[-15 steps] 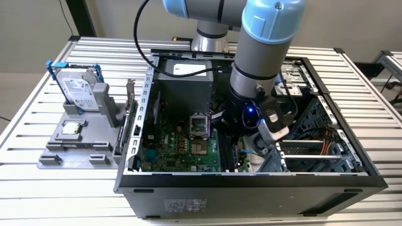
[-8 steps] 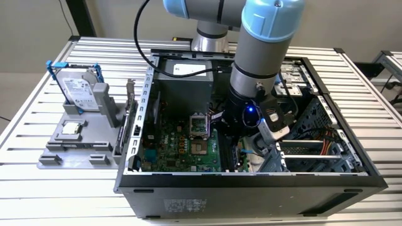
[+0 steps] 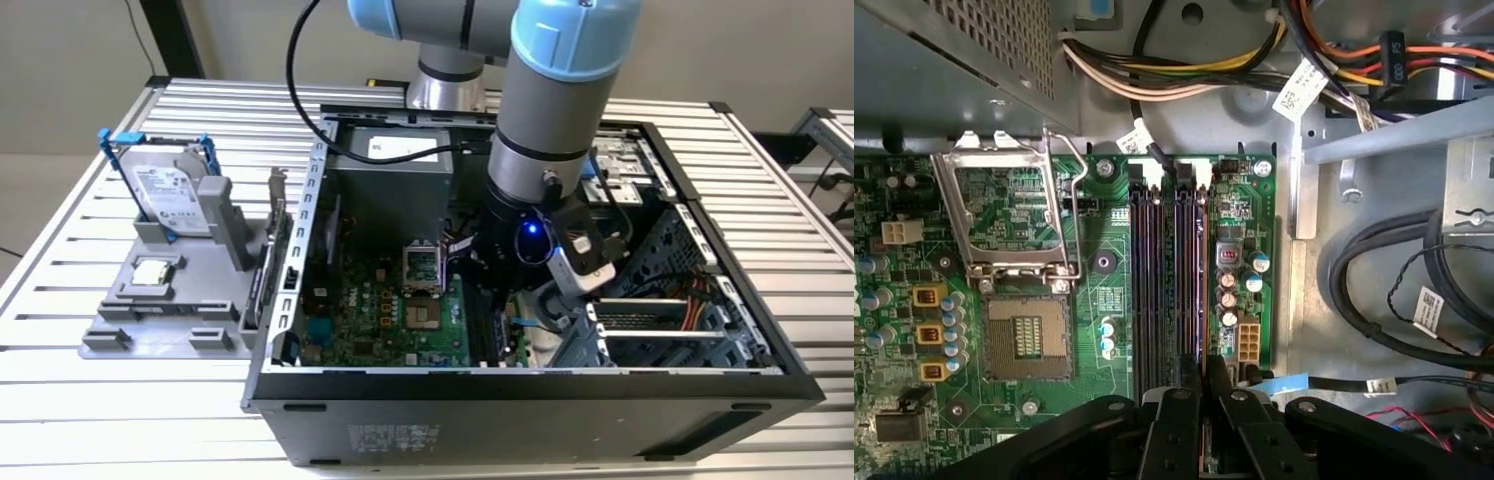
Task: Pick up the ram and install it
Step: 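Insert the ram into the slot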
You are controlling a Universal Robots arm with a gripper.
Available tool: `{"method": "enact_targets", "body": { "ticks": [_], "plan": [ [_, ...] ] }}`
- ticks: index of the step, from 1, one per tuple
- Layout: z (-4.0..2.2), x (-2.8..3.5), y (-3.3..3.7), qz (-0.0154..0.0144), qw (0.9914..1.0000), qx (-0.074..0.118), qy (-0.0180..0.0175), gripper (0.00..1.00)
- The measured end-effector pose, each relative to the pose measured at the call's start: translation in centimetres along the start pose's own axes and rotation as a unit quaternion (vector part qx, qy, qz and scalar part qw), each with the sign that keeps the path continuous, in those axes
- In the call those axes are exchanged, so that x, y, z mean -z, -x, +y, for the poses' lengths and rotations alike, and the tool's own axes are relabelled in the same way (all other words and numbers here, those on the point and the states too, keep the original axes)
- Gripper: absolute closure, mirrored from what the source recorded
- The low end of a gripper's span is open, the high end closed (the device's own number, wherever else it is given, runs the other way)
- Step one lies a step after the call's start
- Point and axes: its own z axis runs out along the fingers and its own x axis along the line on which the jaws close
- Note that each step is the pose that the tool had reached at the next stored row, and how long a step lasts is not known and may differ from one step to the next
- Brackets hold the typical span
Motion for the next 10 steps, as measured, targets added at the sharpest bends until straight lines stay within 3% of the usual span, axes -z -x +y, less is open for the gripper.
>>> {"method": "enact_targets", "body": {
  "ticks": [10],
  "plan": [
    [0.31,0.02,-0.01,-0.0001,1.0,0.001,-0.0025,1.0]
  ]
}}
